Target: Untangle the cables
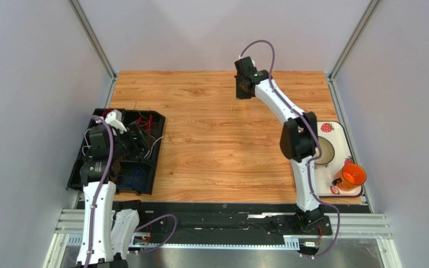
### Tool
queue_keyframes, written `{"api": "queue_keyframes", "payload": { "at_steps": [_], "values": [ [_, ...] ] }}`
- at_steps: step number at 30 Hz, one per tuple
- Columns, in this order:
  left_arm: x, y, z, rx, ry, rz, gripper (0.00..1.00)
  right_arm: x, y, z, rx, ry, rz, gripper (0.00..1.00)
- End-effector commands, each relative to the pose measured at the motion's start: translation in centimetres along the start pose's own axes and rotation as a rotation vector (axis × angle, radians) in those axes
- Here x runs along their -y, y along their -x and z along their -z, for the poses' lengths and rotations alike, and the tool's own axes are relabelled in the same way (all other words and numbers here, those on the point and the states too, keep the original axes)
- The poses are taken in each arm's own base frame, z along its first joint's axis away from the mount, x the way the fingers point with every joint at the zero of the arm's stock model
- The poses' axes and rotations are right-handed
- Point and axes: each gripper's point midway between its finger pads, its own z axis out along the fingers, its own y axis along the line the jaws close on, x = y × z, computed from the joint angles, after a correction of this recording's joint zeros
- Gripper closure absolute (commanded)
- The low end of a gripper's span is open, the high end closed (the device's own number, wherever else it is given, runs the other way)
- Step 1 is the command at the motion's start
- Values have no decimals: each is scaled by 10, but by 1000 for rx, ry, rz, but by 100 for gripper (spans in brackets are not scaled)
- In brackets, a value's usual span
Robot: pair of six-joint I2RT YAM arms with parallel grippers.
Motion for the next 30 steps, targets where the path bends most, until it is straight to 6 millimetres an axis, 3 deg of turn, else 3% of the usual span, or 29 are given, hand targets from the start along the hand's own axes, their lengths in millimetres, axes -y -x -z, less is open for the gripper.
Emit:
{"api": "queue_keyframes", "payload": {
  "at_steps": [1,3,4,6,7,8,9,10,11,12,13,14,15,16,18,23,30],
  "values": [
    [2,8,1,32,-7,-30,15,-41,118,200,491,320,-74,100],
    [2,8,1,33,-8,-31,15,-43,120,226,565,355,-79,100],
    [2,8,1,34,-9,-30,15,-41,126,248,621,384,-107,100],
    [3,8,1,33,-16,-32,15,-35,104,220,551,343,-138,100],
    [4,8,1,34,-18,-32,15,-36,79,183,428,306,-132,100],
    [4,8,1,33,-21,-34,15,-42,78,179,376,313,-122,100],
    [6,8,2,32,-32,-37,15,-53,50,134,223,289,-85,100],
    [8,8,2,32,-44,-39,15,-49,23,134,89,248,-49,100],
    [11,8,3,31,-56,-44,15,-50,25,135,101,219,-40,100],
    [18,7,6,34,-99,-55,15,-53,9,144,105,207,-19,100],
    [24,8,7,44,-128,-62,15,-68,27,155,216,284,-32,100],
    [27,7,8,45,-149,-67,16,-77,29,165,266,346,-54,100],
    [35,6,12,50,-188,-81,16,-79,15,173,277,387,-57,100],
    [40,7,13,53,-215,-95,17,-85,18,181,296,429,-69,100],
    [55,1,17,36,-283,-125,17,-88,18,185,276,434,-73,100],
    [94,-10,18,15,-397,-192,22,-94,-7,186,180,454,-40,100],
    [139,-10,8,21,-486,-258,24,-97,-26,211,164,528,-47,100]
  ]
}}
